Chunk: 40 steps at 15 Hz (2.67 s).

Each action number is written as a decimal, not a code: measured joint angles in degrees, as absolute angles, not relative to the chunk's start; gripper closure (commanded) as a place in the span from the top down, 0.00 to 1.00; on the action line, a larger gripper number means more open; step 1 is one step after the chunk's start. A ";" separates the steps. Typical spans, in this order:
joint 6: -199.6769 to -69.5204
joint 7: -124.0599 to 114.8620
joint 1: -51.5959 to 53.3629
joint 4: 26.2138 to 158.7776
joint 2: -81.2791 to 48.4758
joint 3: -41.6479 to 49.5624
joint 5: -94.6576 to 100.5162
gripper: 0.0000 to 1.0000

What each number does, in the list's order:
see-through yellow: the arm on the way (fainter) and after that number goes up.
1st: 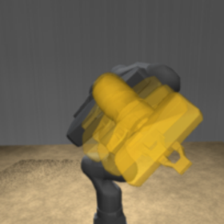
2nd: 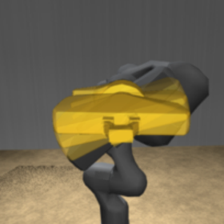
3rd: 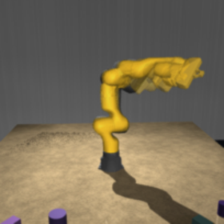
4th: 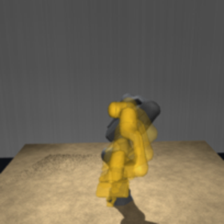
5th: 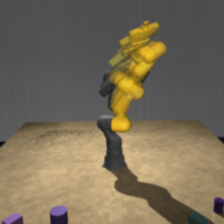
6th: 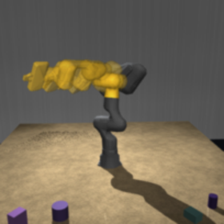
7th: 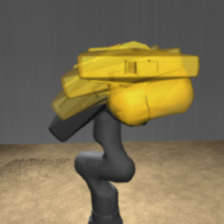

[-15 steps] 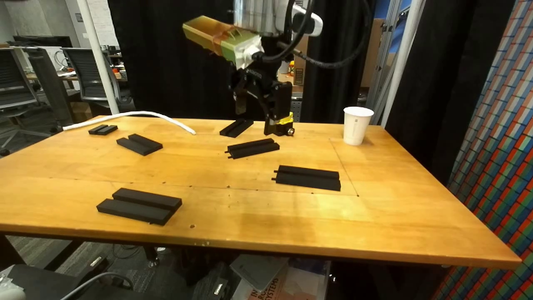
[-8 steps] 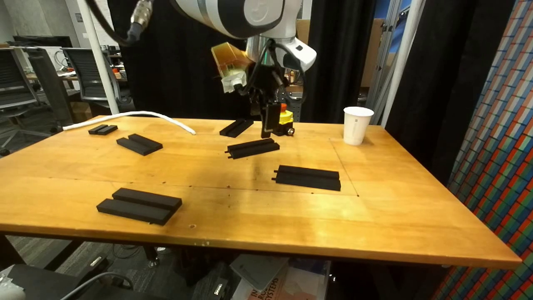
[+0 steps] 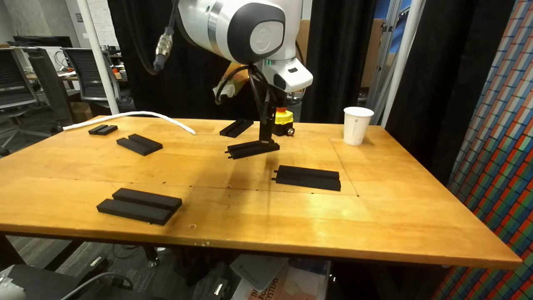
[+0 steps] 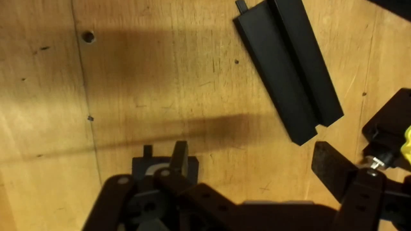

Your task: Pick up three objects and align them in the straight line on the table

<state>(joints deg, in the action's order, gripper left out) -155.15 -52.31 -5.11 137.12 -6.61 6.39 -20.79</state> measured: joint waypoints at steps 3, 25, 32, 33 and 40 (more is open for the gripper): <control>-154.49 -60.42 -5.18 138.14 -6.46 8.36 -16.97 1.00; -141.01 -45.86 -11.59 126.74 -19.34 10.67 -15.51 1.00; -141.00 -43.51 -11.73 124.38 -22.22 10.64 -17.74 0.53; -141.01 -43.47 -11.70 124.12 -22.22 10.56 -18.16 0.49; -141.05 -42.27 -10.71 124.11 -21.58 7.59 -23.81 0.46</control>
